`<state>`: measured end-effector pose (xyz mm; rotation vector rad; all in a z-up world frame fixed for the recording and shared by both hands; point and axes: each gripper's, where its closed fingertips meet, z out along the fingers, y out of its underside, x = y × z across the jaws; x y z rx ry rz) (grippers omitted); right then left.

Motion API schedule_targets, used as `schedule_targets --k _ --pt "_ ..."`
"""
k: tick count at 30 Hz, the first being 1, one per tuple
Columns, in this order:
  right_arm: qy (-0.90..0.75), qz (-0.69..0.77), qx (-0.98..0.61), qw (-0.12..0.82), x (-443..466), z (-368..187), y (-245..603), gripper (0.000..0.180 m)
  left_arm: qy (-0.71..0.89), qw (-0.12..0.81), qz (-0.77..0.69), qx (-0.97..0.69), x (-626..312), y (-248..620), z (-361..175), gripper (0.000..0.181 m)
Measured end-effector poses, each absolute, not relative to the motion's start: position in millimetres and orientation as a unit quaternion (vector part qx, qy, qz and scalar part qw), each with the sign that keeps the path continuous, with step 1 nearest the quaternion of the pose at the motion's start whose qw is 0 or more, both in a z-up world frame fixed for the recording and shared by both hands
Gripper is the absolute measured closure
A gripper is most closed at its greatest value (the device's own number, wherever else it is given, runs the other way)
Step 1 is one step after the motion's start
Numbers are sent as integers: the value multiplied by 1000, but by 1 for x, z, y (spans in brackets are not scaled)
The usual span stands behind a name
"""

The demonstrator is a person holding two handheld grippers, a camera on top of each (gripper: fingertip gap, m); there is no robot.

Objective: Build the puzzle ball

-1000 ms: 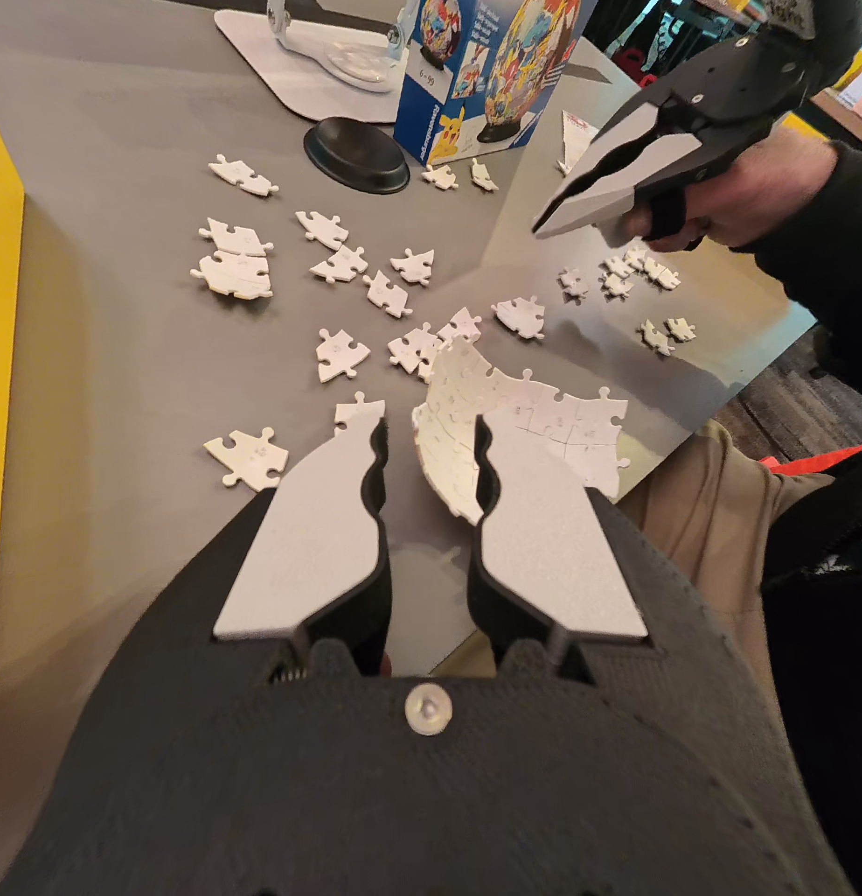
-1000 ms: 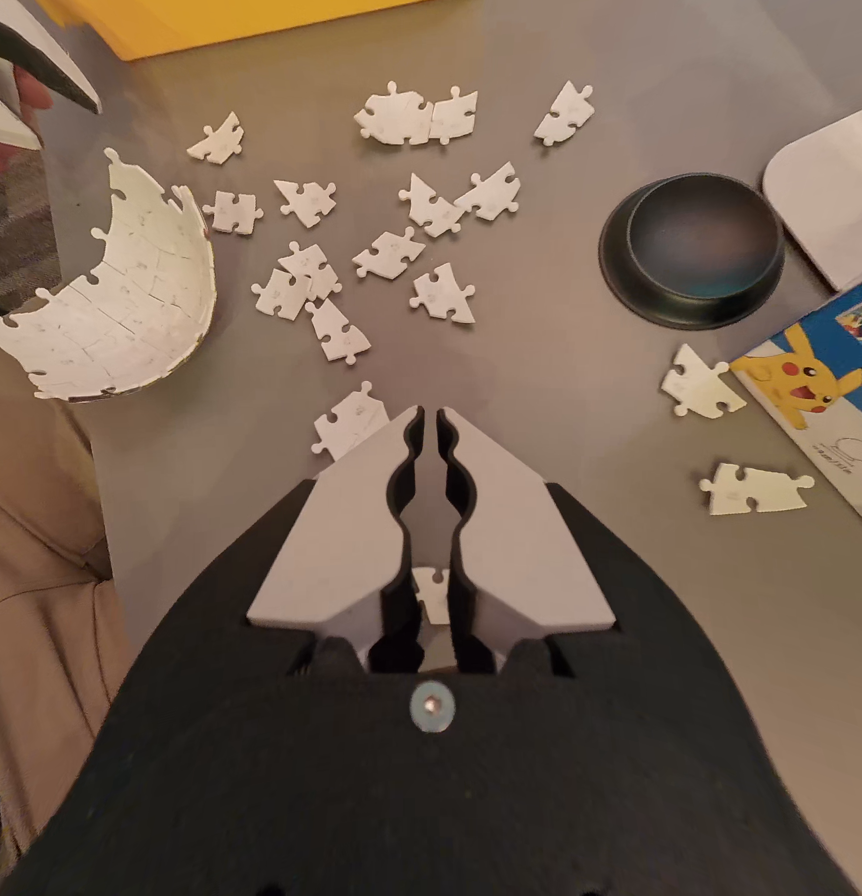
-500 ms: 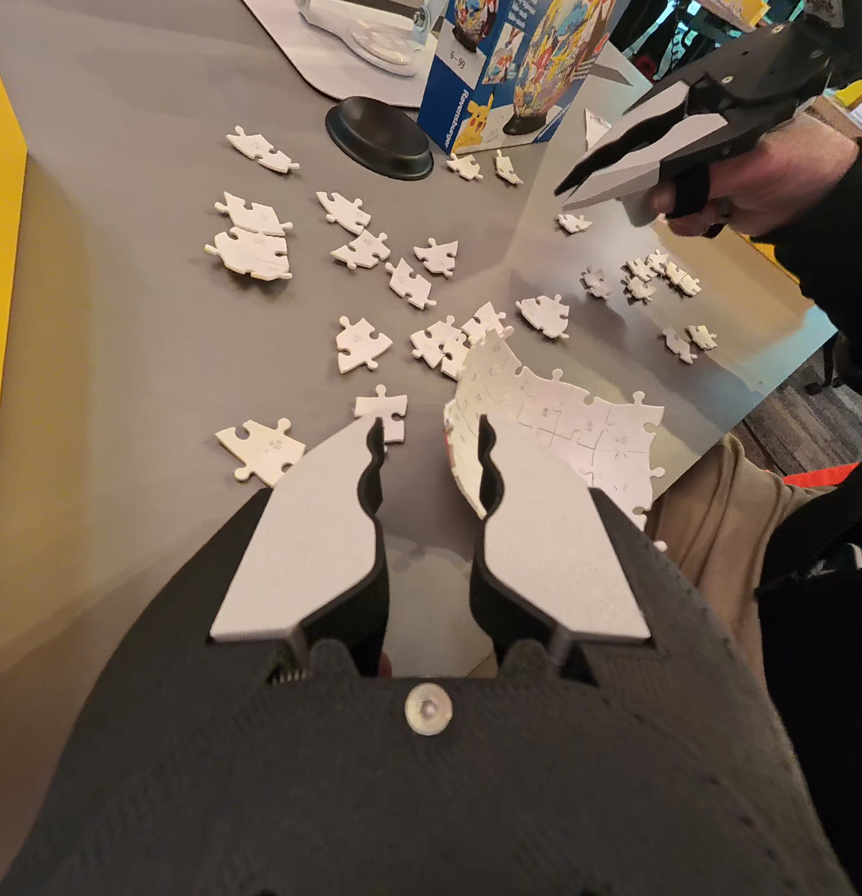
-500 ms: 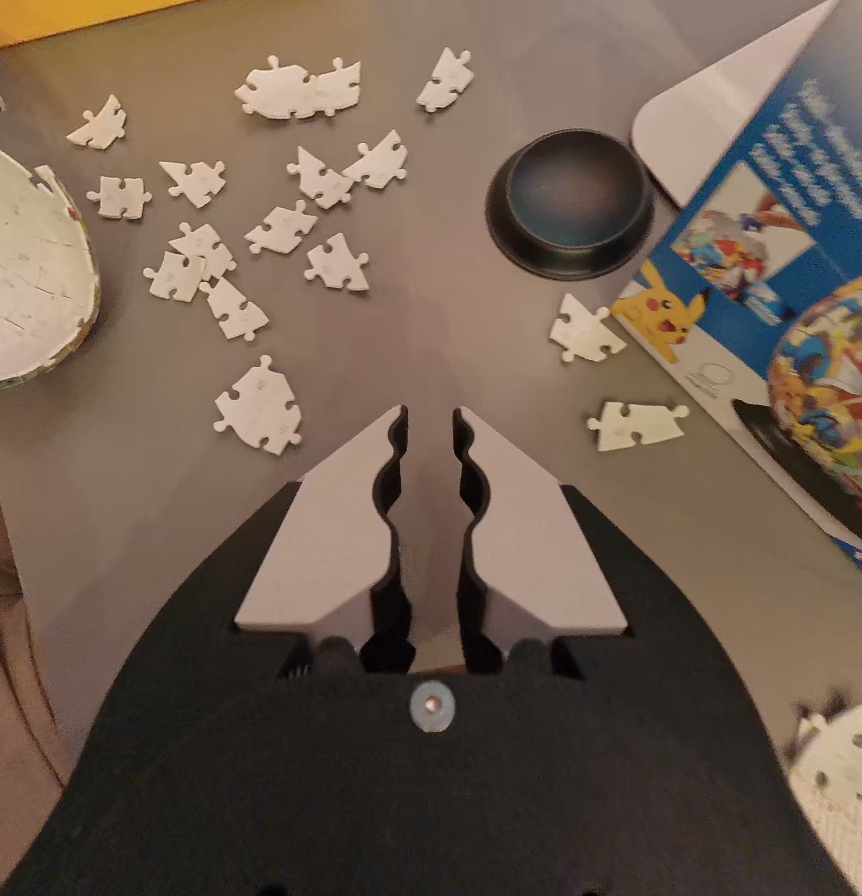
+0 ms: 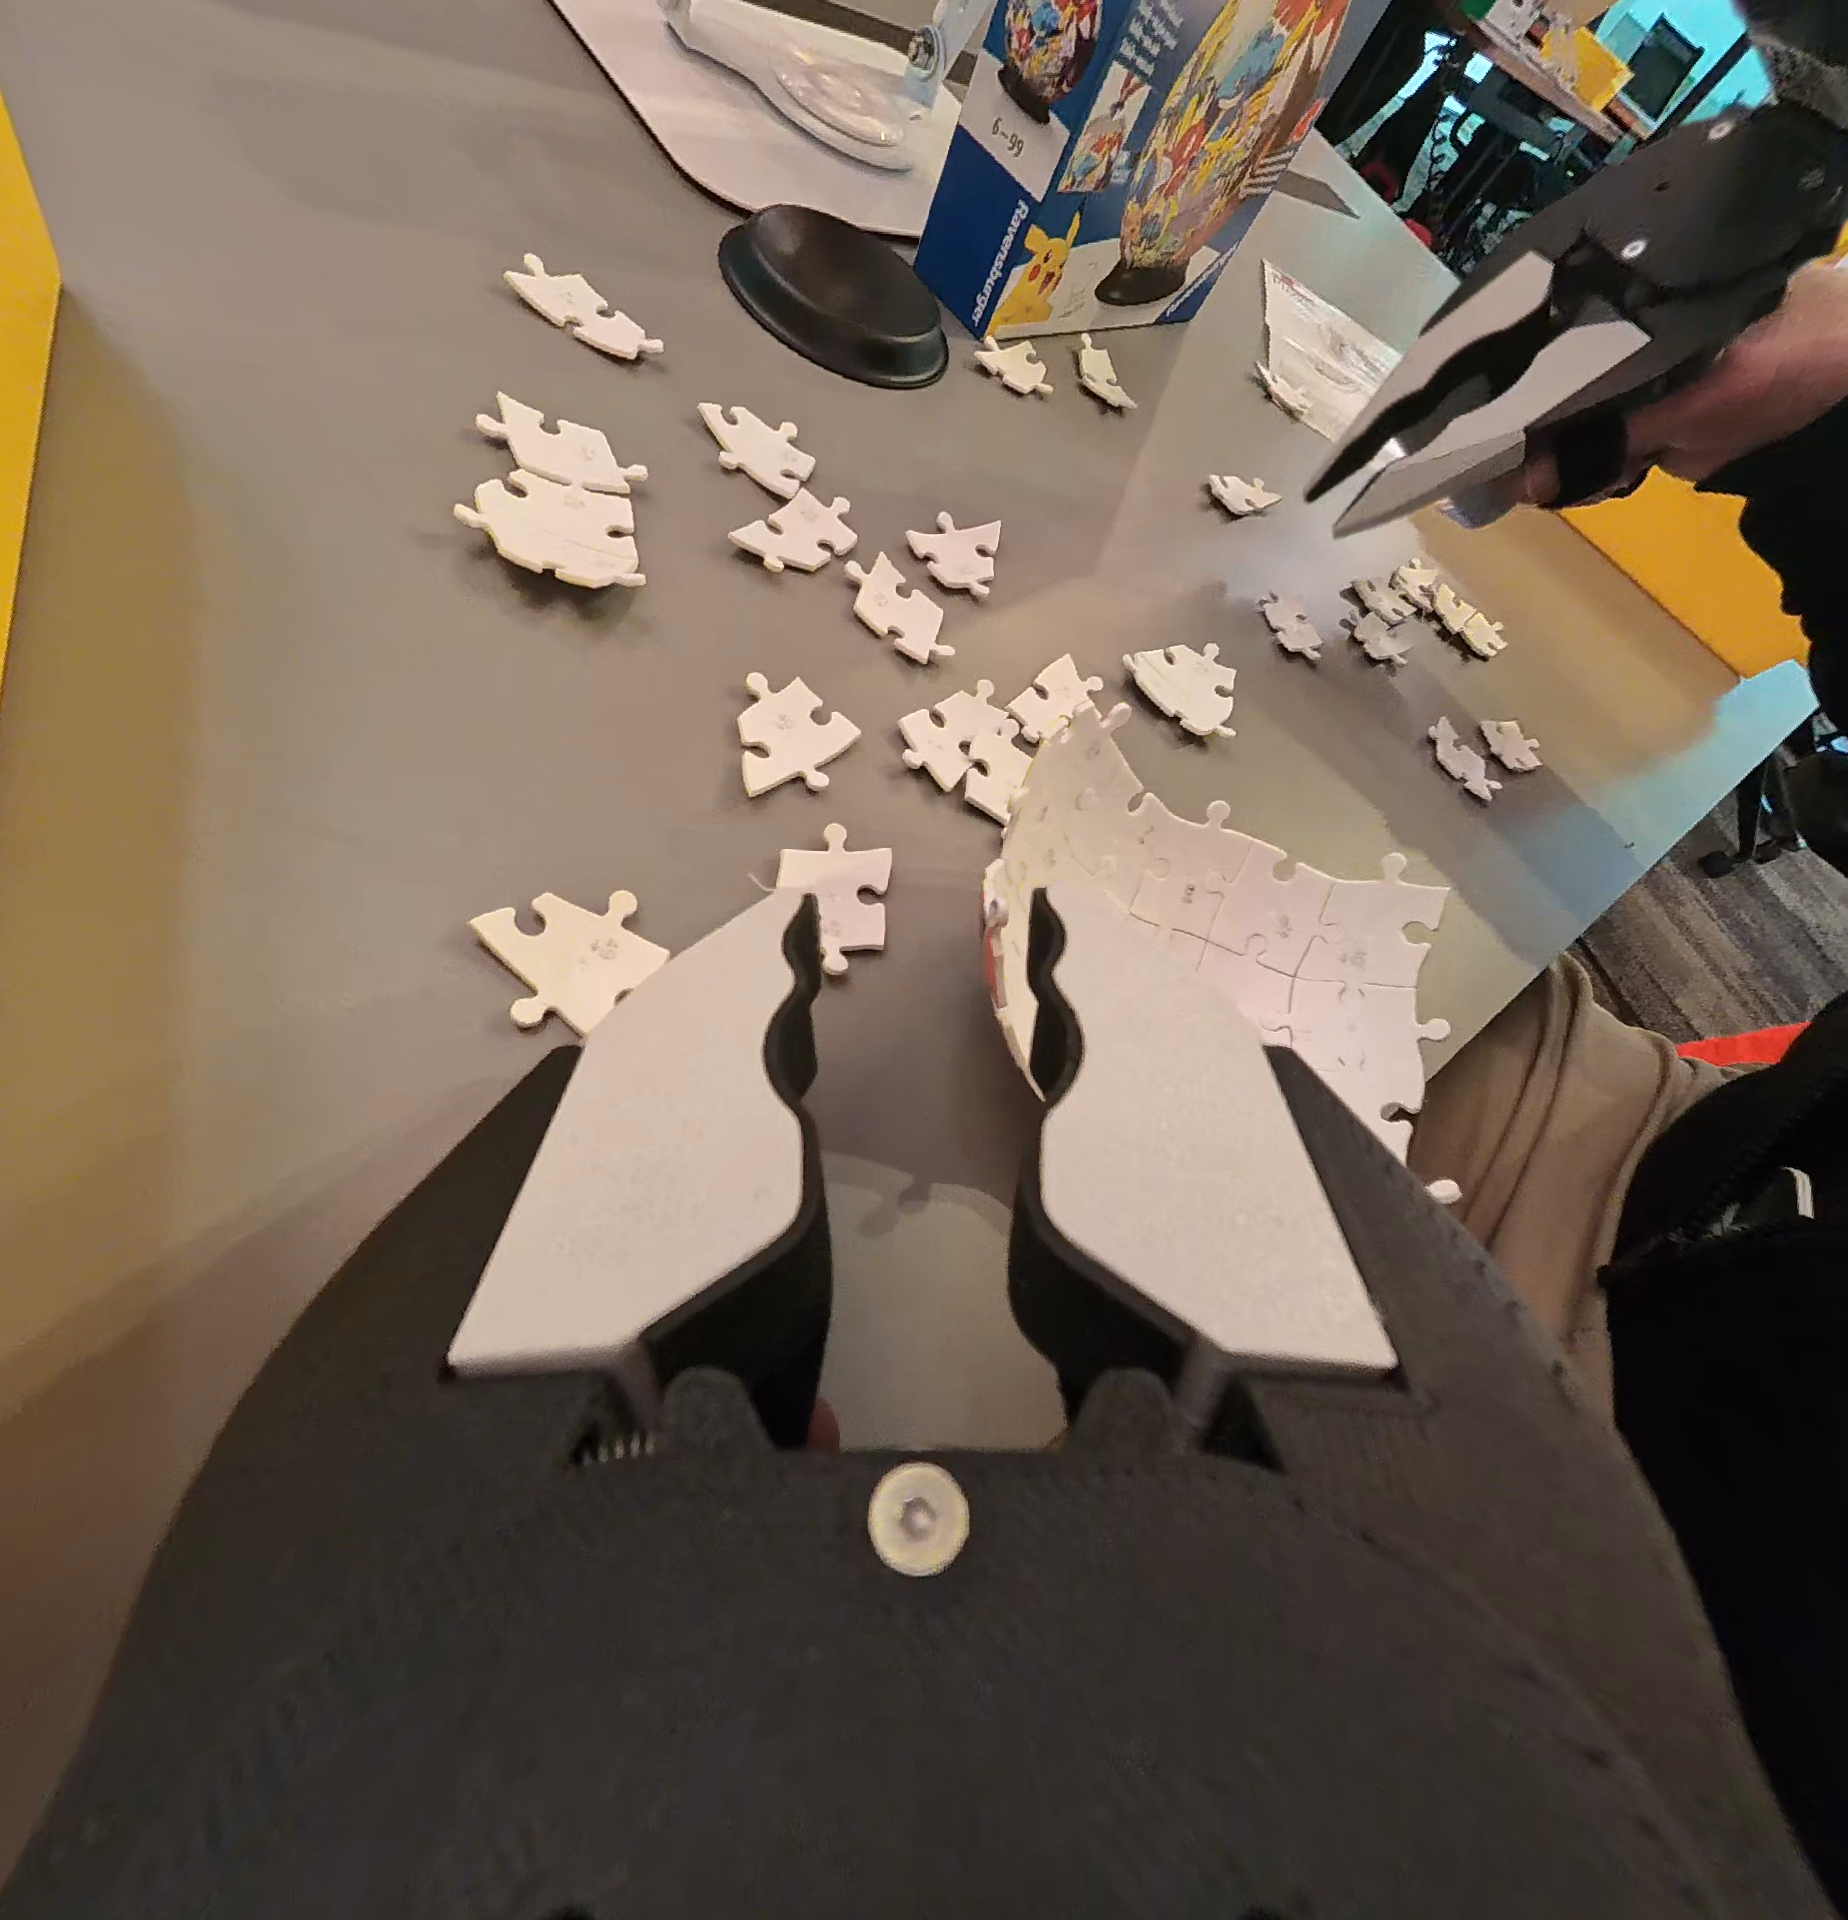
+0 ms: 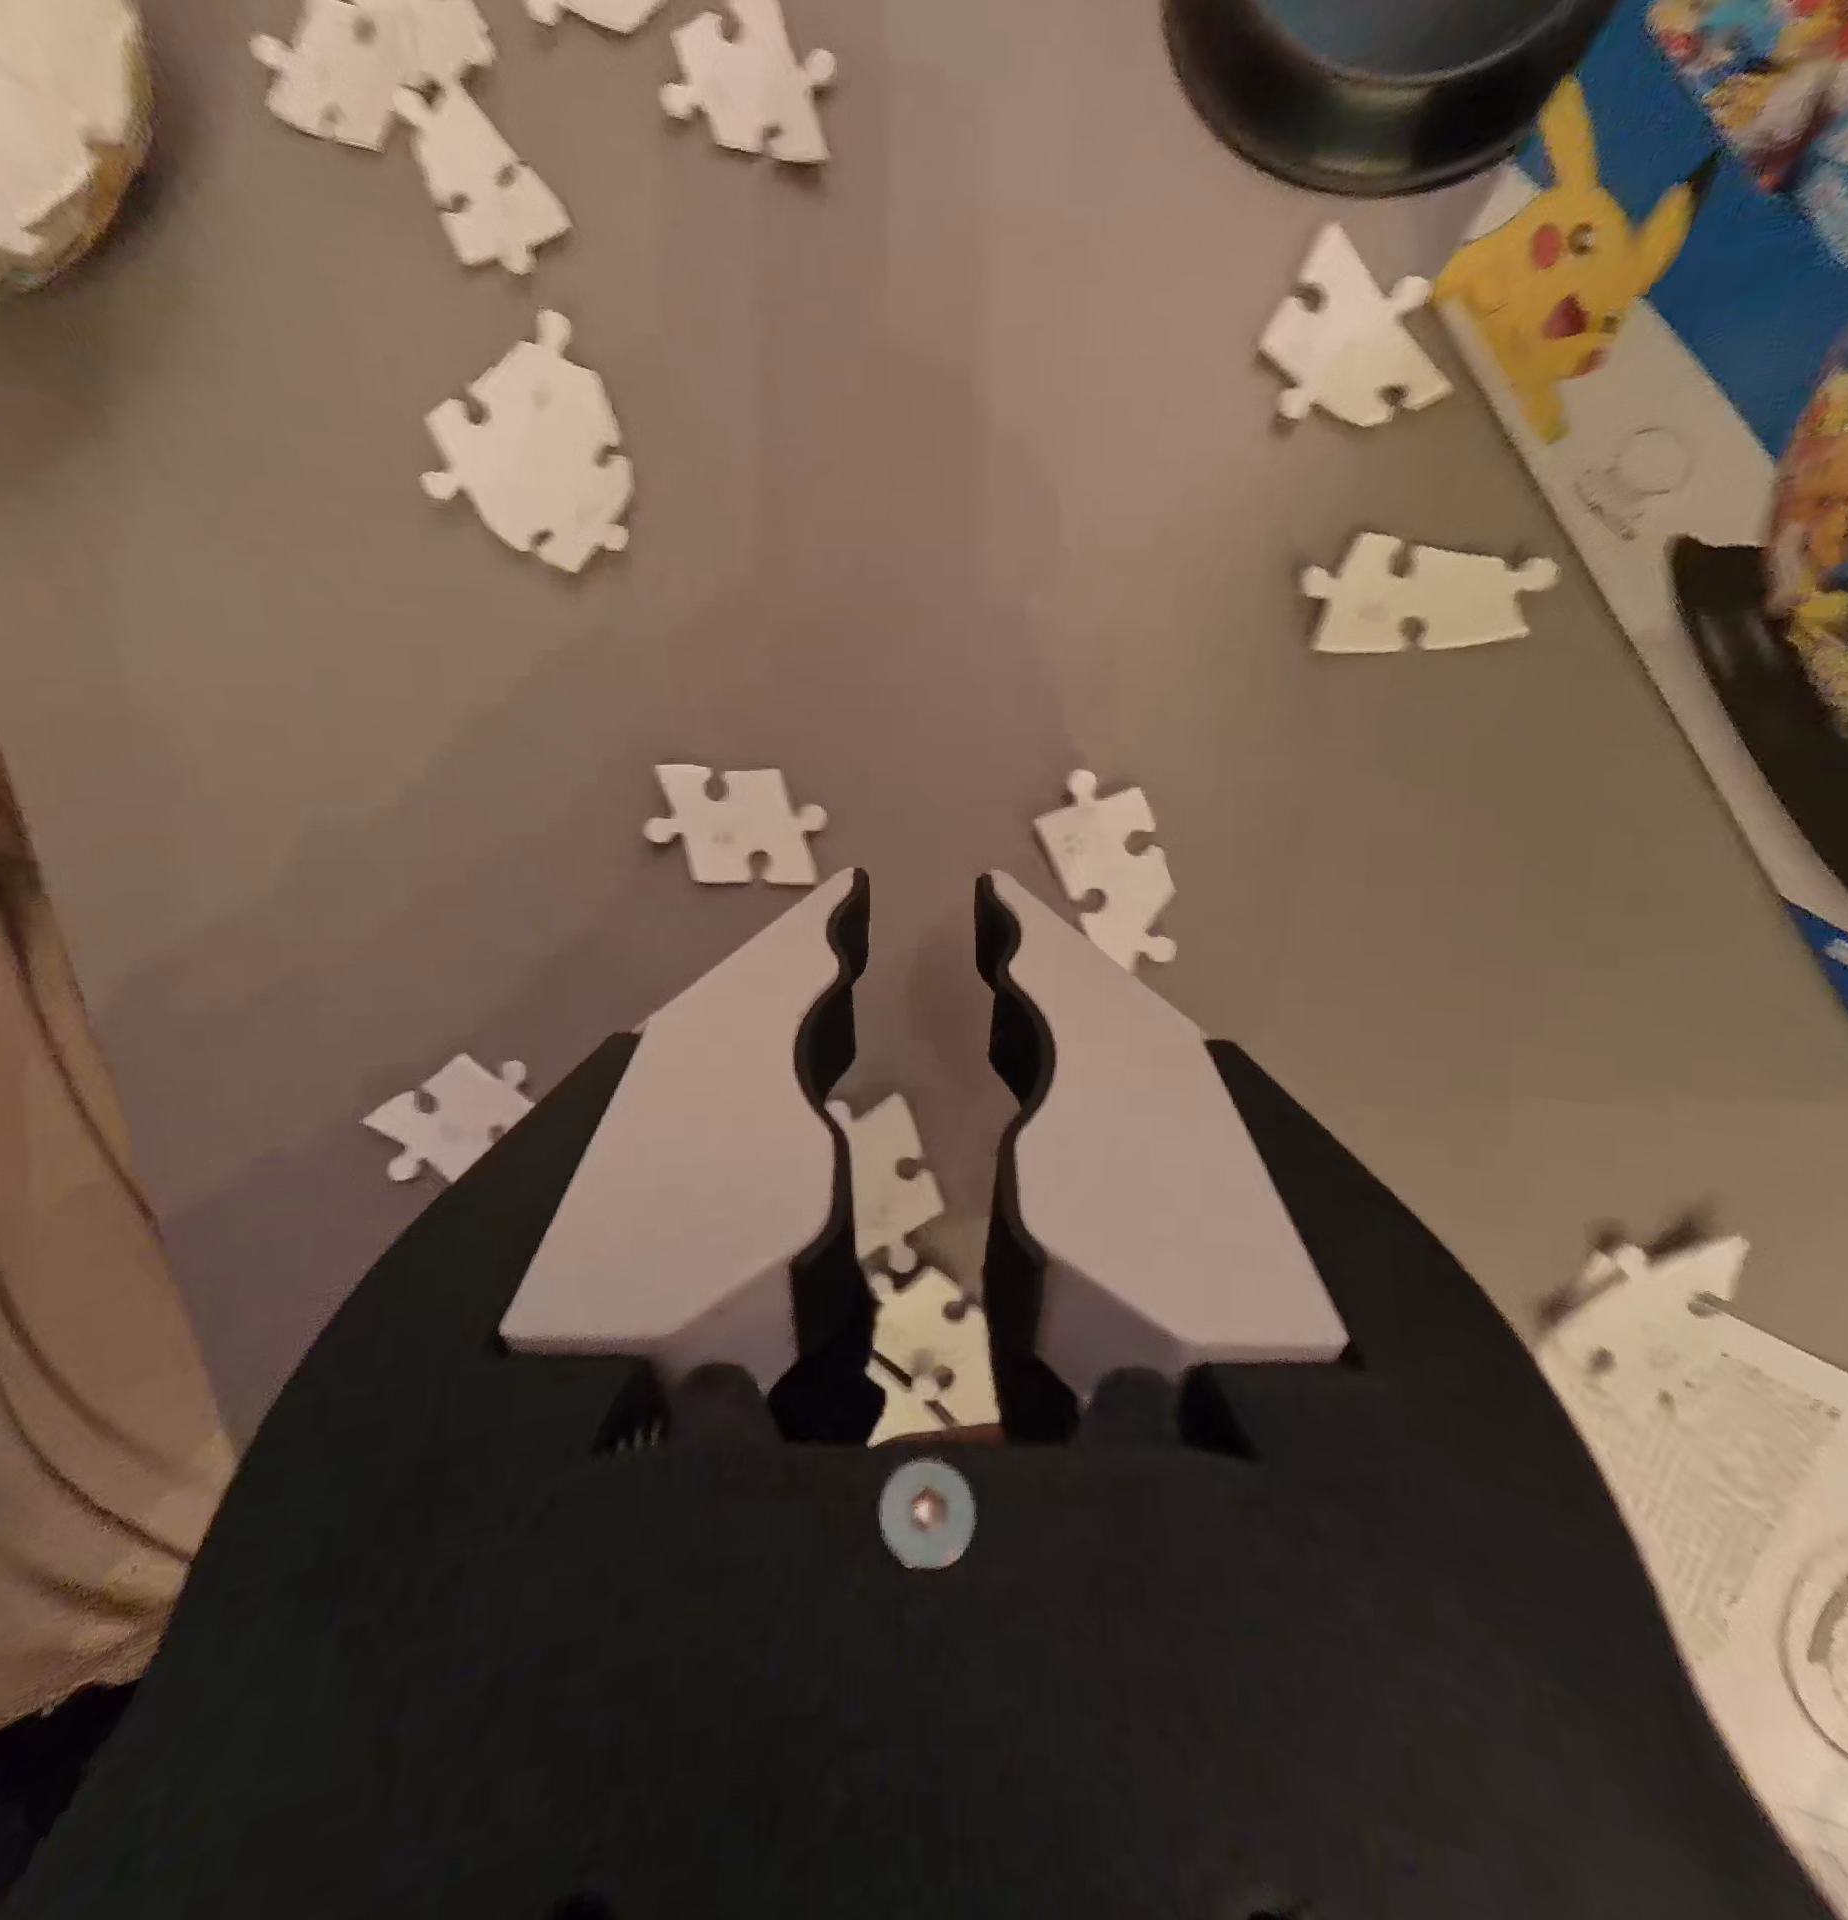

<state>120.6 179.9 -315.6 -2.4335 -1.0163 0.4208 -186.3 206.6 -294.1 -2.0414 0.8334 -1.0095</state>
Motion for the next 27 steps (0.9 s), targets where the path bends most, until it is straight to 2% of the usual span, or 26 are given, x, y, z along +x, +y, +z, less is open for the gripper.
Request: schedule_targets --k 6,17,20,22,27 --pt "-339 133 -893 265 138 -310 193 159 324 351 -389 -788 -185 206 -294 143" --pt "-343 80 -900 258 158 -330 203 147 323 347 -390 -789 -185 206 -297 143" --pt "-347 77 -900 251 156 -336 207 151 323 348 -391 -789 -184 207 -297 143" --pt "-350 79 -900 247 153 -340 209 161 323 348 -392 -788 -184 206 -296 143" --pt "-351 93 -897 251 149 -340 211 165 324 348 -393 -787 -183 206 -296 143"
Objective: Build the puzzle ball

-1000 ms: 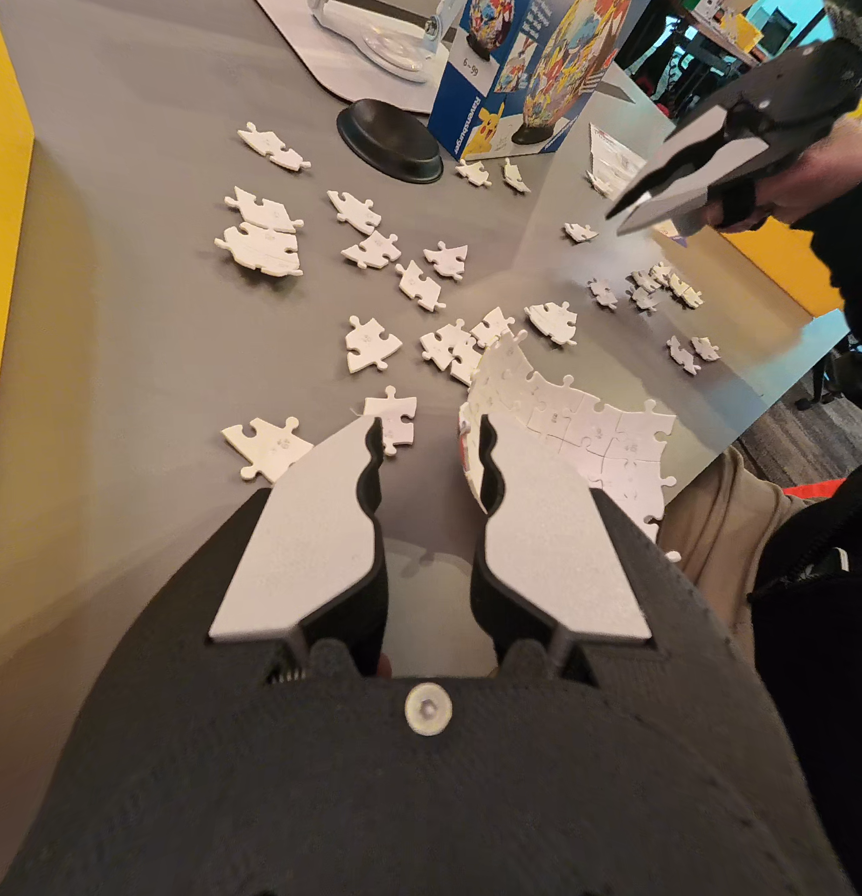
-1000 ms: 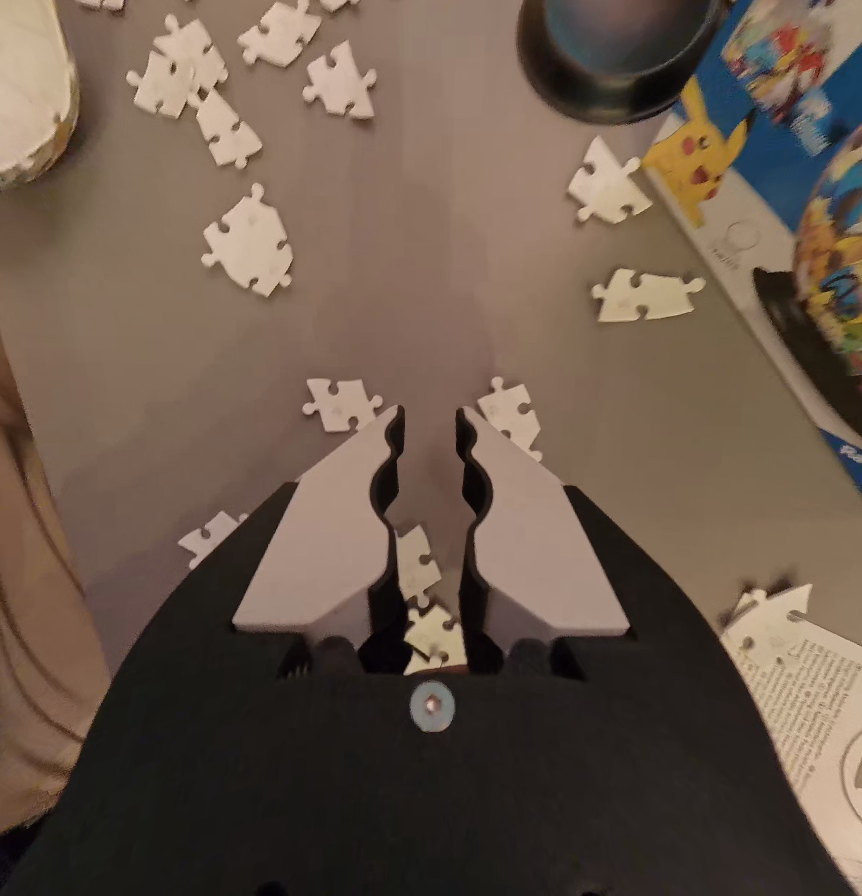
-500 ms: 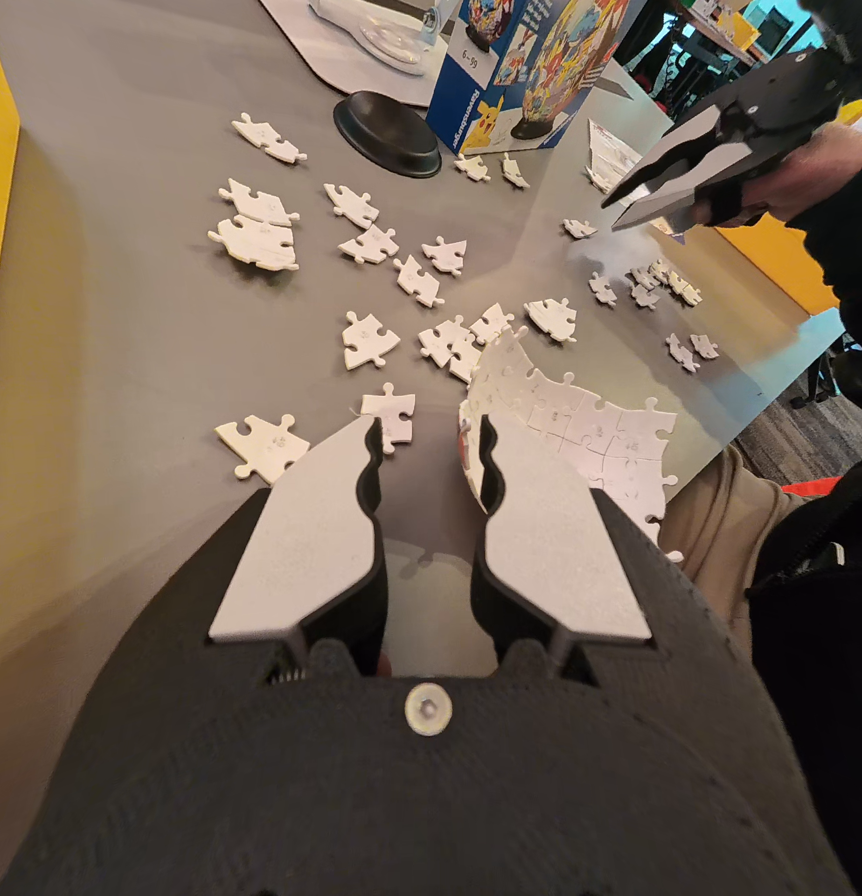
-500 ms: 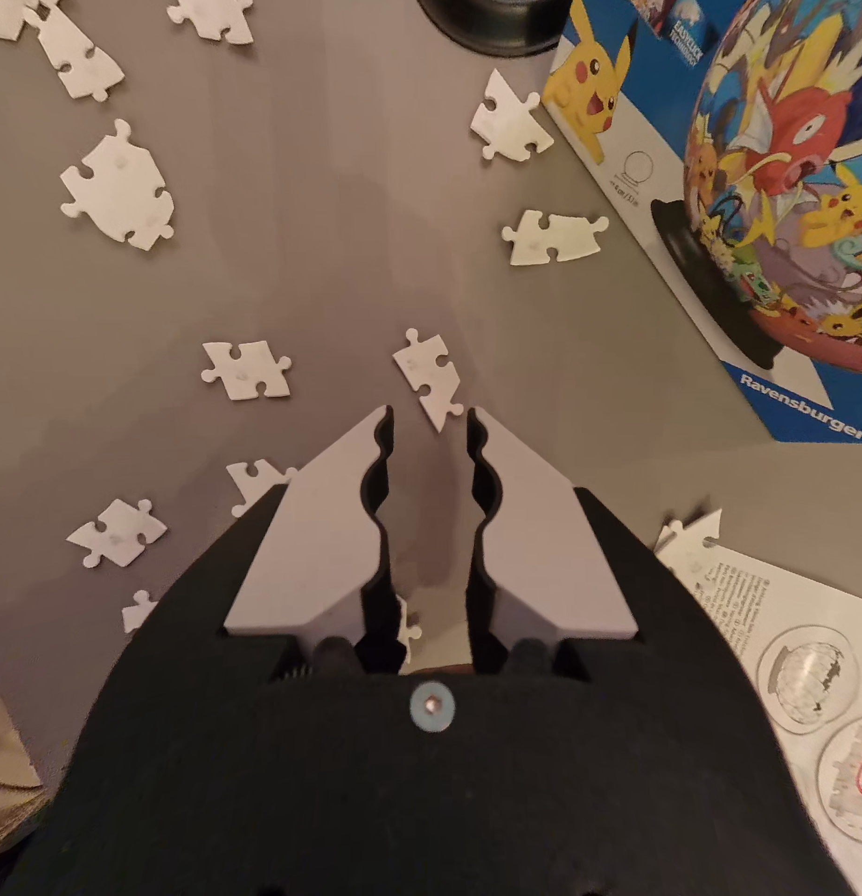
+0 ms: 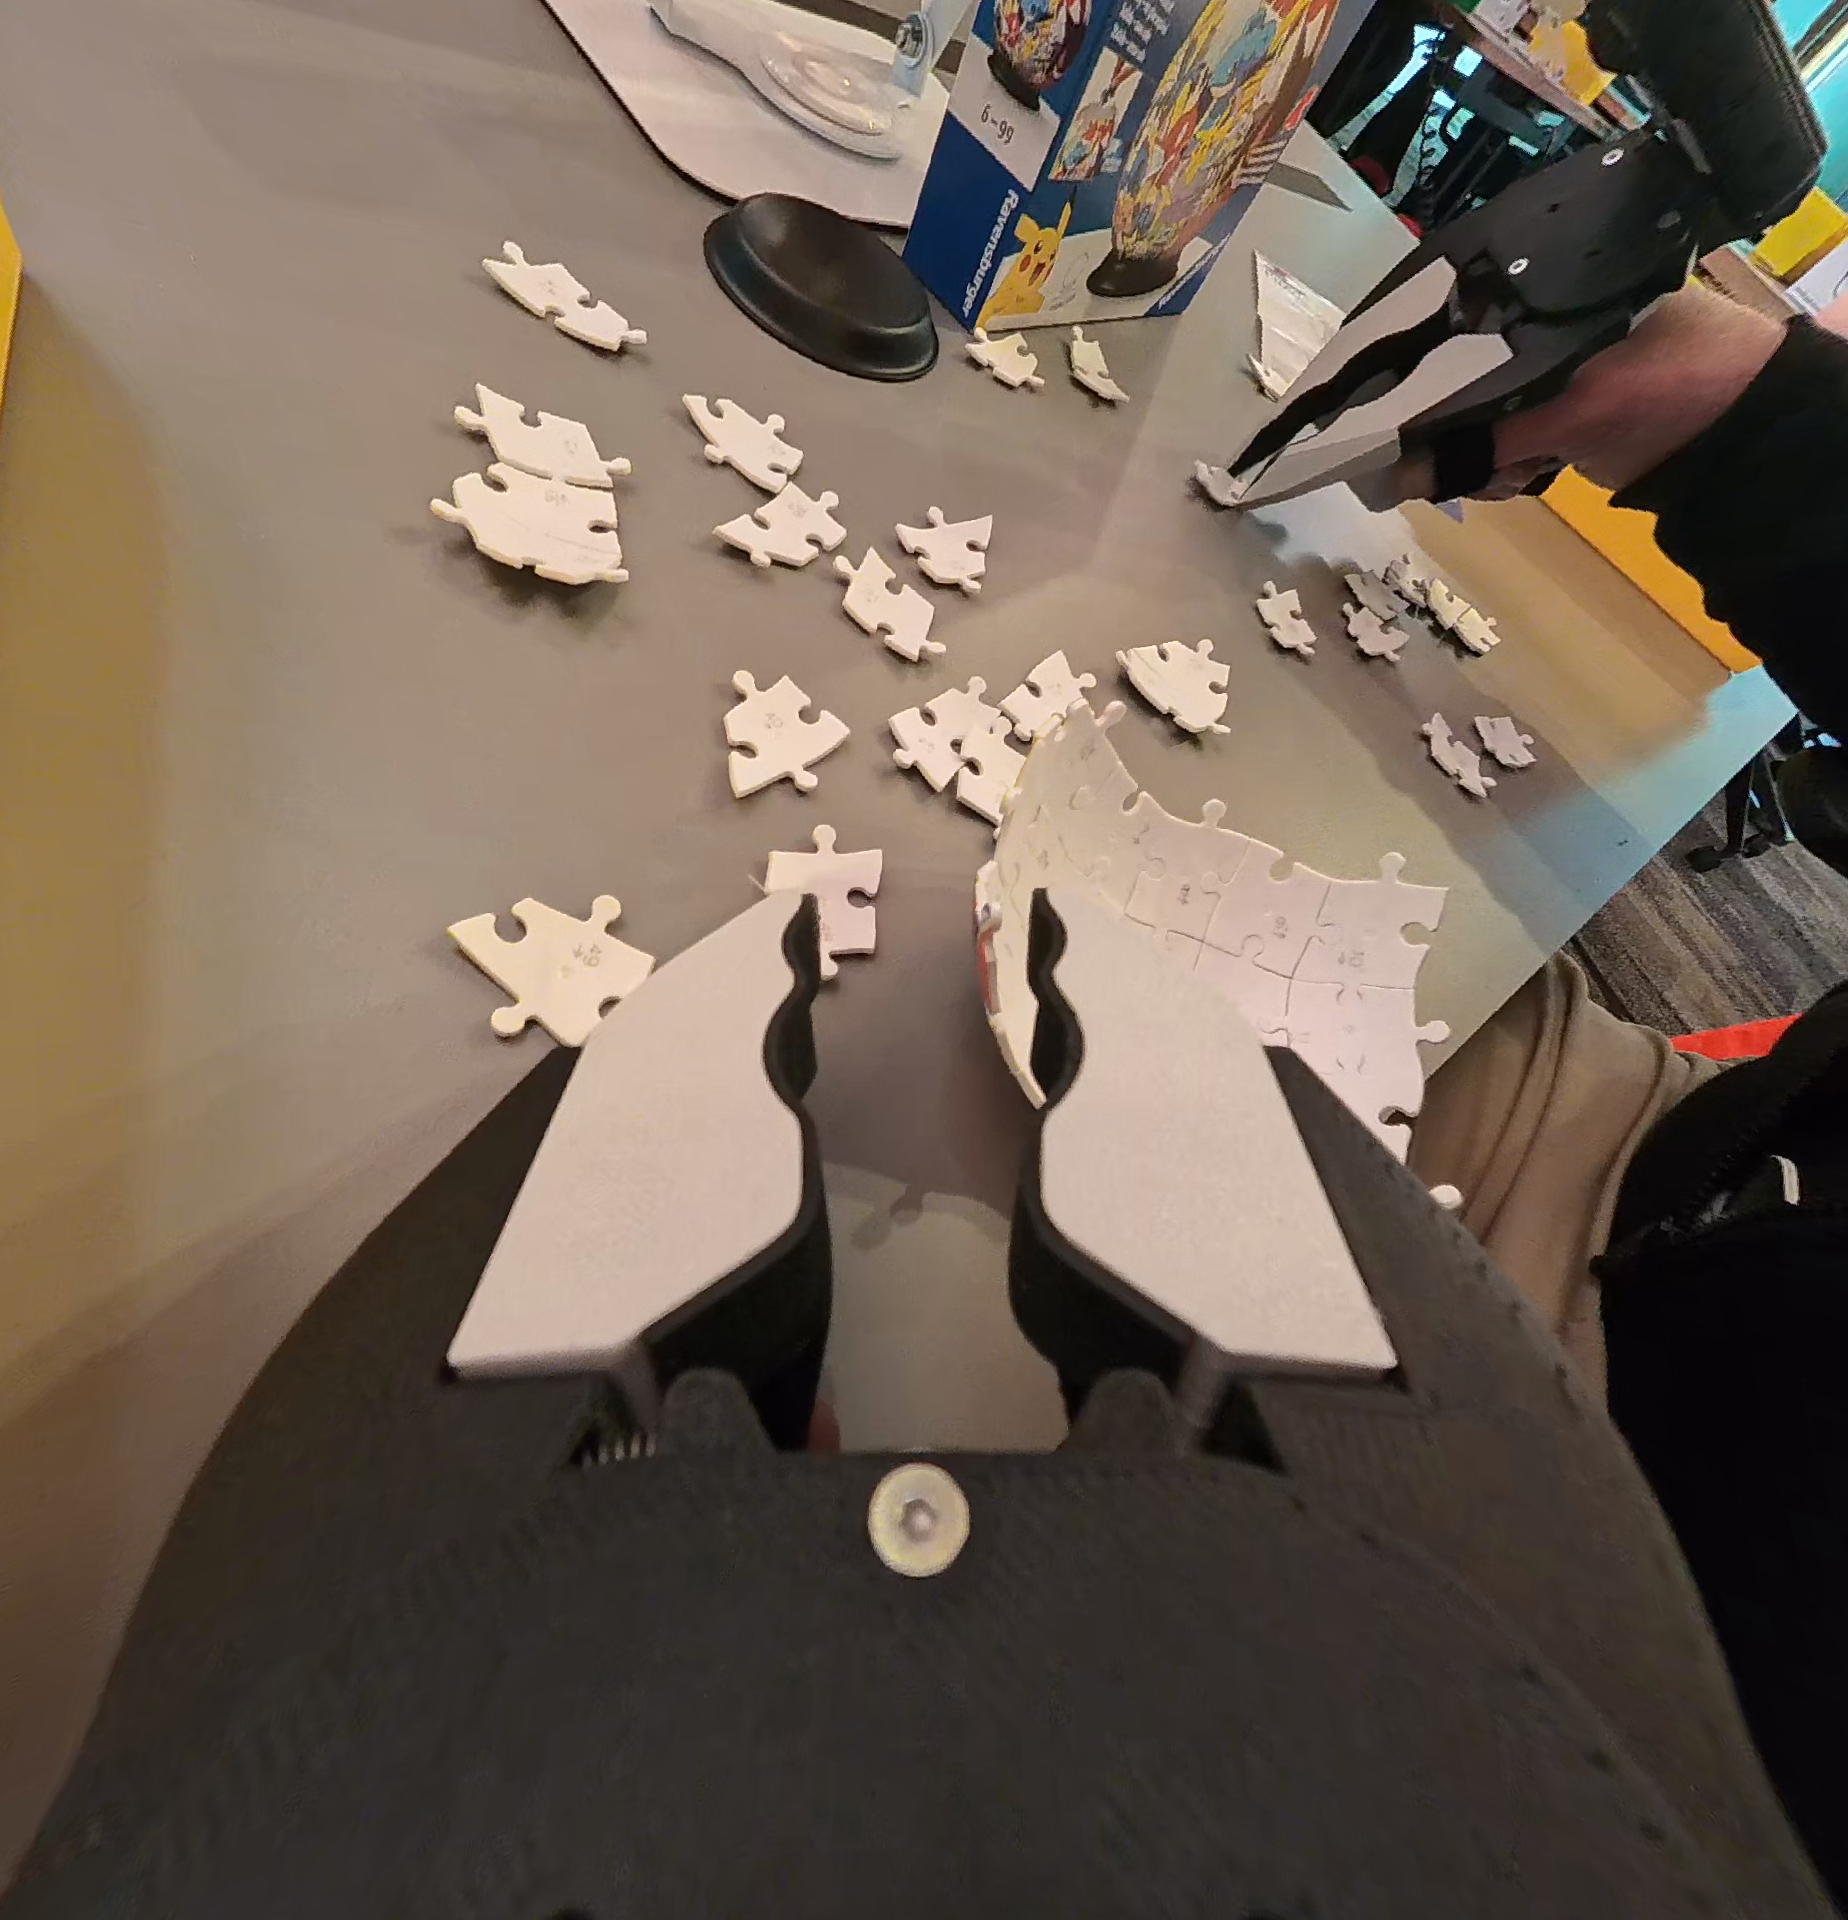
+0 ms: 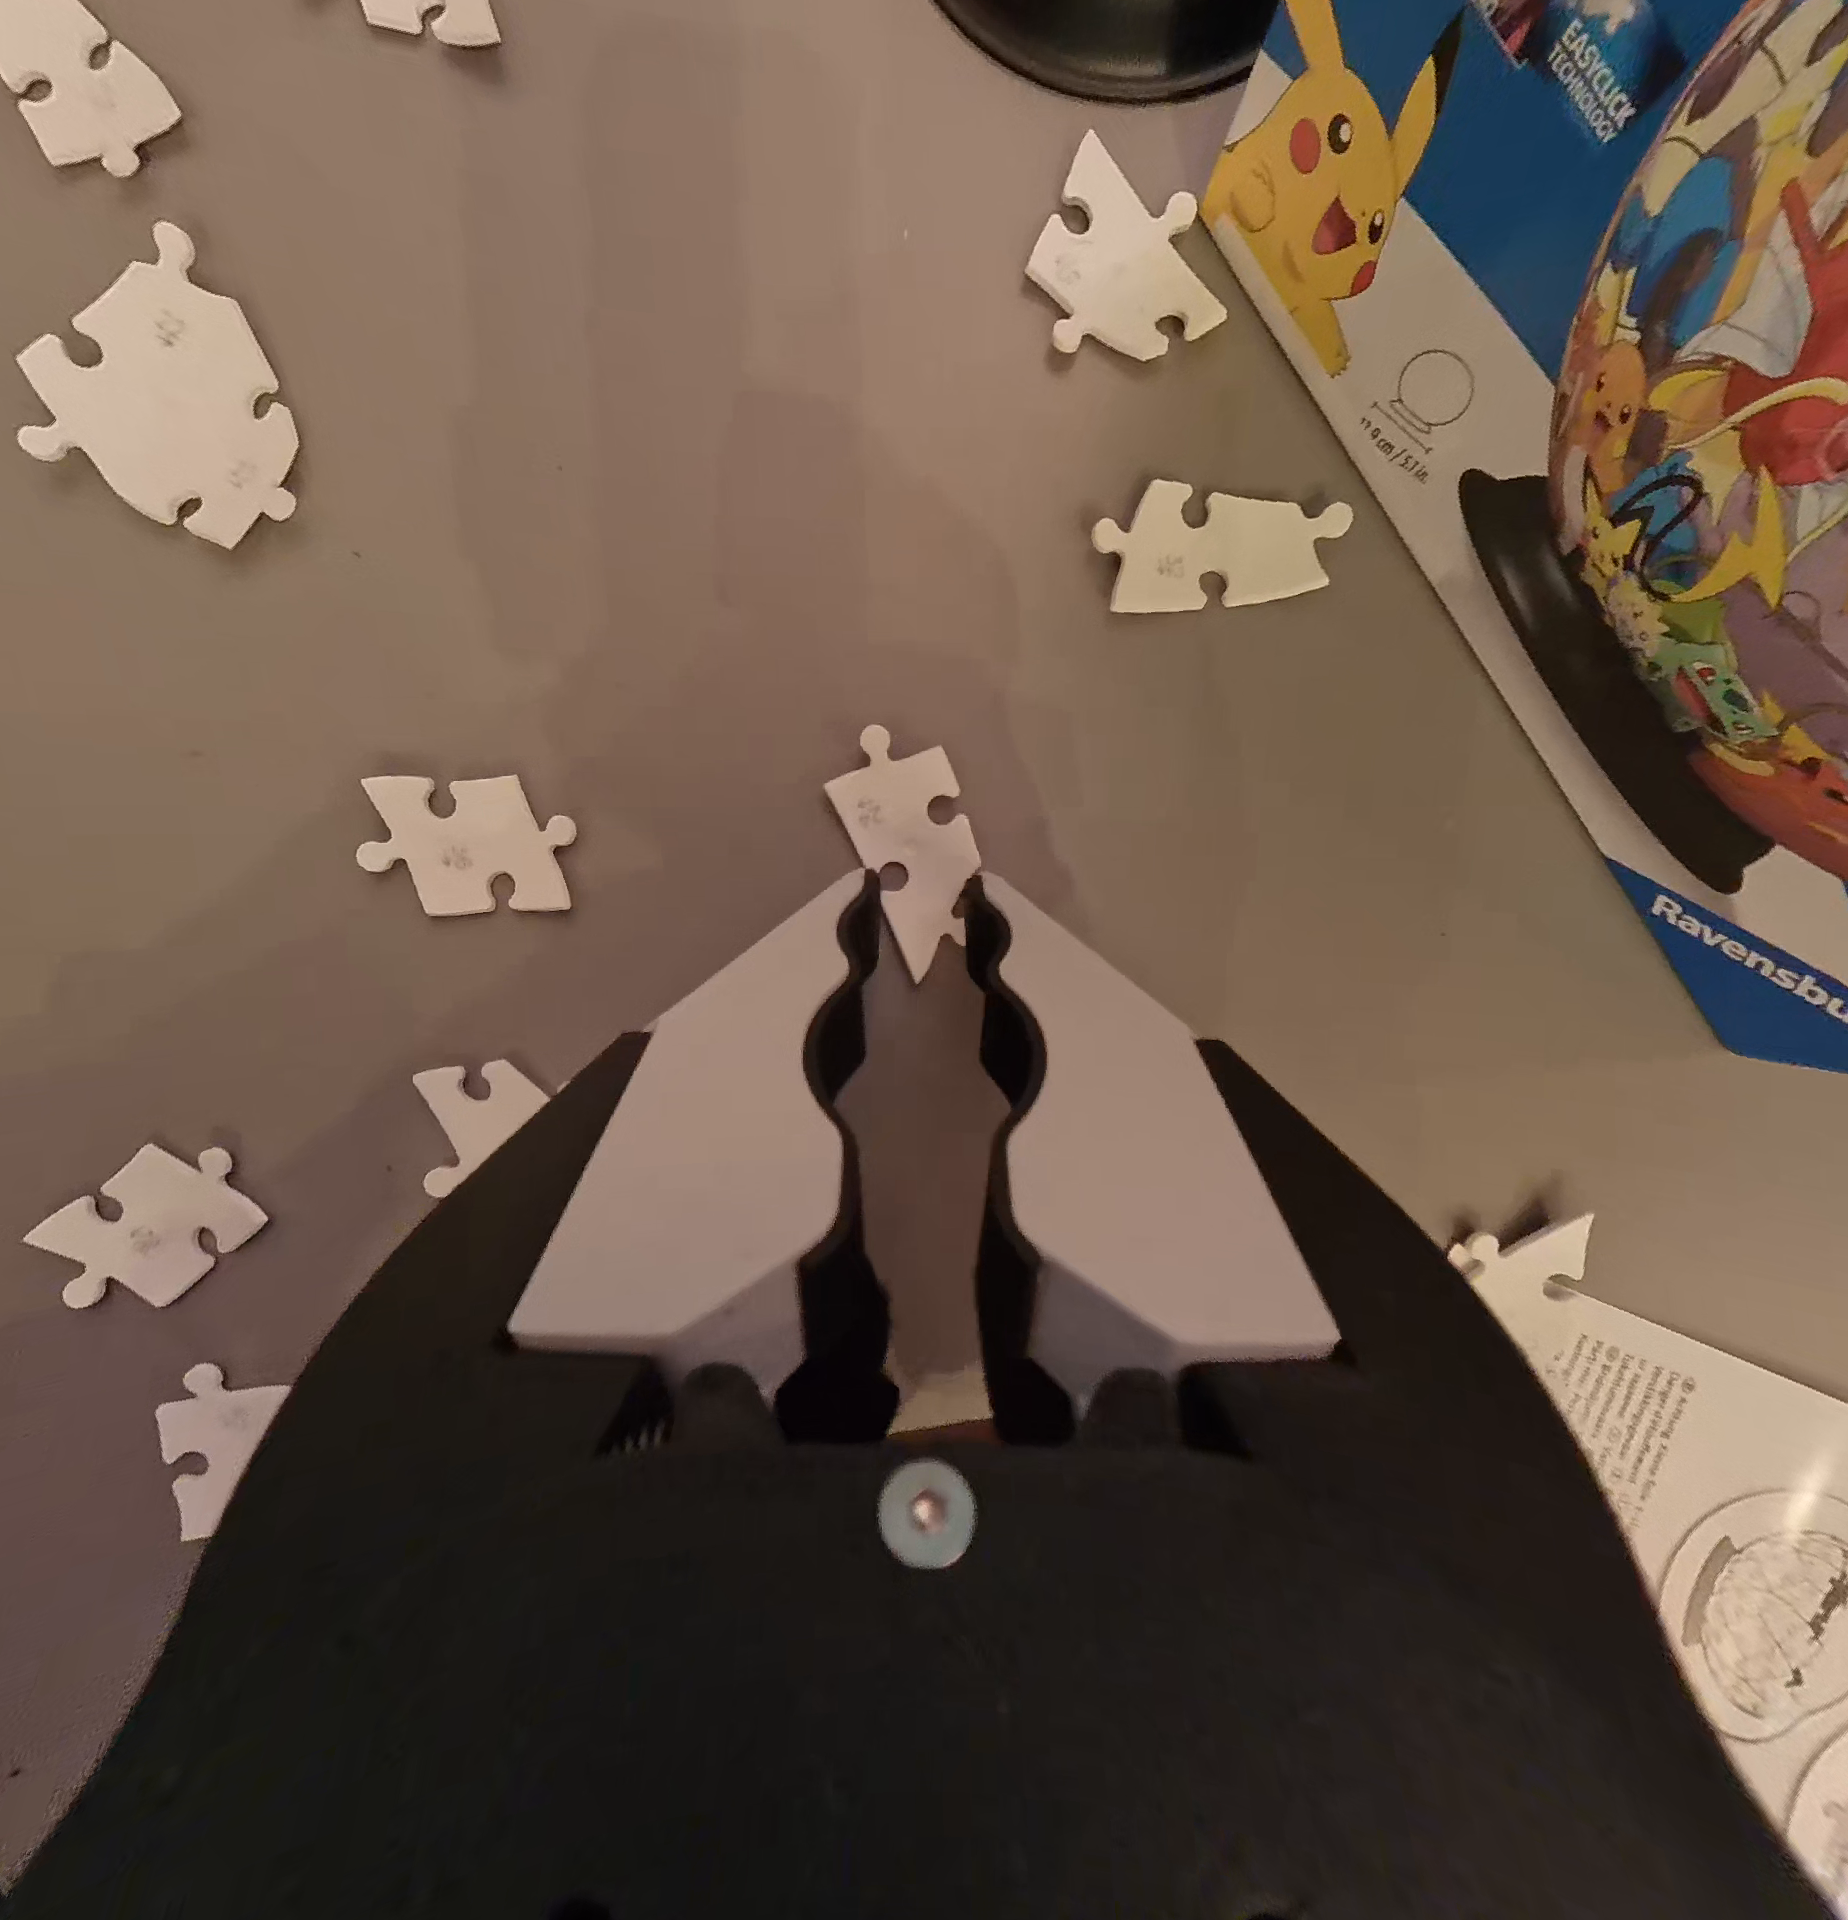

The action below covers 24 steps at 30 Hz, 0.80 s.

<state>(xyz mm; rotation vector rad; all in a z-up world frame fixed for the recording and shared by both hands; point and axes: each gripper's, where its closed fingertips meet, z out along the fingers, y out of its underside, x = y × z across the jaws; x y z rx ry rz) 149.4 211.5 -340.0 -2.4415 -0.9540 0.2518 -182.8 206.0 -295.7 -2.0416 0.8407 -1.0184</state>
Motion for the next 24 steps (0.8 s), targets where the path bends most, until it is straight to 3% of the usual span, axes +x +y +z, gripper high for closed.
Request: schedule_targets --k 3,5,11,16,24 --pt "-361 91 -893 252 147 -339 211 167 323 349 -394 -787 -183 206 -295 143" --pt "-371 94 -888 257 142 -336 211 180 323 349 -393 -787 -183 206 -295 143" --pt "-410 73 -877 241 130 -330 210 180 327 350 -393 -785 -182 205 -294 143" --pt "-403 95 -883 219 120 -326 196 153 326 353 -393 -784 -183 205 -291 143" --pt "-410 95 -882 210 108 -341 194 170 329 354 -393 -782 -182 204 -290 143"
